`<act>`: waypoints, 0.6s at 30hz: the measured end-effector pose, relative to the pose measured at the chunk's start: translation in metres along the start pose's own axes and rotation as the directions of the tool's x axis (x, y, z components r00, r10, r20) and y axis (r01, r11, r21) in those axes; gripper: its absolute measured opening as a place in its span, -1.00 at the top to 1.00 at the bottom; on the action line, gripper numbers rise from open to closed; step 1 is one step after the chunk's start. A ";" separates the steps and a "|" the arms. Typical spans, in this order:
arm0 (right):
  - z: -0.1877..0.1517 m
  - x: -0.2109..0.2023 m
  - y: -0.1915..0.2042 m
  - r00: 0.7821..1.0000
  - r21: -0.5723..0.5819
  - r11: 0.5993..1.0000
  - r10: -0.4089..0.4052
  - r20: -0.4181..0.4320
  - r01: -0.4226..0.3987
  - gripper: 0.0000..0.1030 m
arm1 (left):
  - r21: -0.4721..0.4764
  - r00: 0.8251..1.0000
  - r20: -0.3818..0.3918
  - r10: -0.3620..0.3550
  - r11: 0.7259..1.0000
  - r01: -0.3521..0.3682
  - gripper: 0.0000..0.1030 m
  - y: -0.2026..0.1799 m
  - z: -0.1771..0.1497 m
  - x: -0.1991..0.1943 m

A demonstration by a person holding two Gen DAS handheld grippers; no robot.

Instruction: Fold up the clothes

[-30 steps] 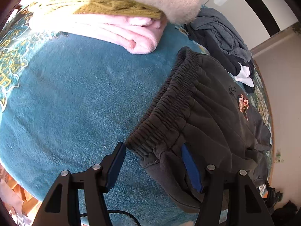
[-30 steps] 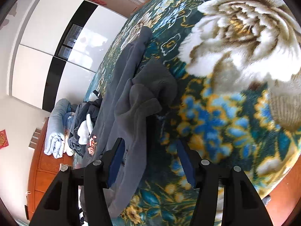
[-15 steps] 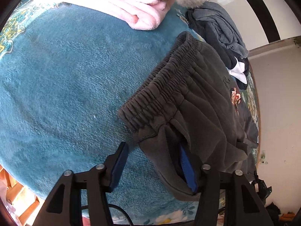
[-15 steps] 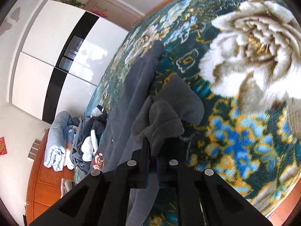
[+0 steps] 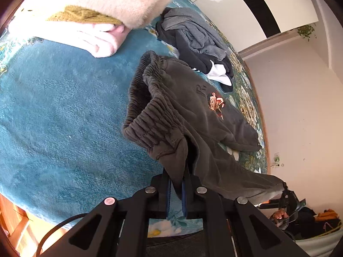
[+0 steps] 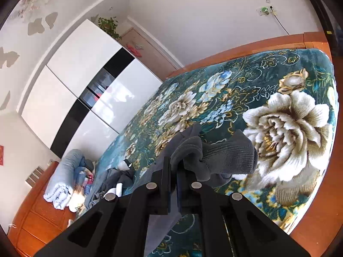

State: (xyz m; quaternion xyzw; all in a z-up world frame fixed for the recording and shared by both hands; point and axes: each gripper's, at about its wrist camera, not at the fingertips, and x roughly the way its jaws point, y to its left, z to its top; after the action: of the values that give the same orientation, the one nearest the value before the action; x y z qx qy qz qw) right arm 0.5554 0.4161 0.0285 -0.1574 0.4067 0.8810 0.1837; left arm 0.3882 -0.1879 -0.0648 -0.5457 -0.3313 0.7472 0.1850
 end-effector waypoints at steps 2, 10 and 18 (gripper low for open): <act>0.005 0.011 0.007 0.999 -0.015 0.999 -0.042 -0.012 0.042 0.93 | -0.058 0.998 -0.024 -0.063 0.996 0.061 0.84 -0.004 0.010 0.001; 0.040 0.094 0.058 0.981 -0.091 0.982 -0.172 -0.092 0.163 0.93 | -0.208 0.991 0.046 -0.122 0.970 0.129 0.83 -0.010 0.089 0.018; 0.047 0.238 0.081 0.930 -0.129 0.955 -0.289 -0.227 0.266 0.92 | -0.245 0.993 0.107 0.054 0.969 -0.026 0.75 -0.006 0.150 0.068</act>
State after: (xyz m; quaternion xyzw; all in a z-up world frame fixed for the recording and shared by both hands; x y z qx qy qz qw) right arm 0.3027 0.4502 0.0097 -0.3285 0.3570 0.8387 0.2474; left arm 0.2238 -0.1842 -0.0801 -0.5278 -0.4194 0.7340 0.0826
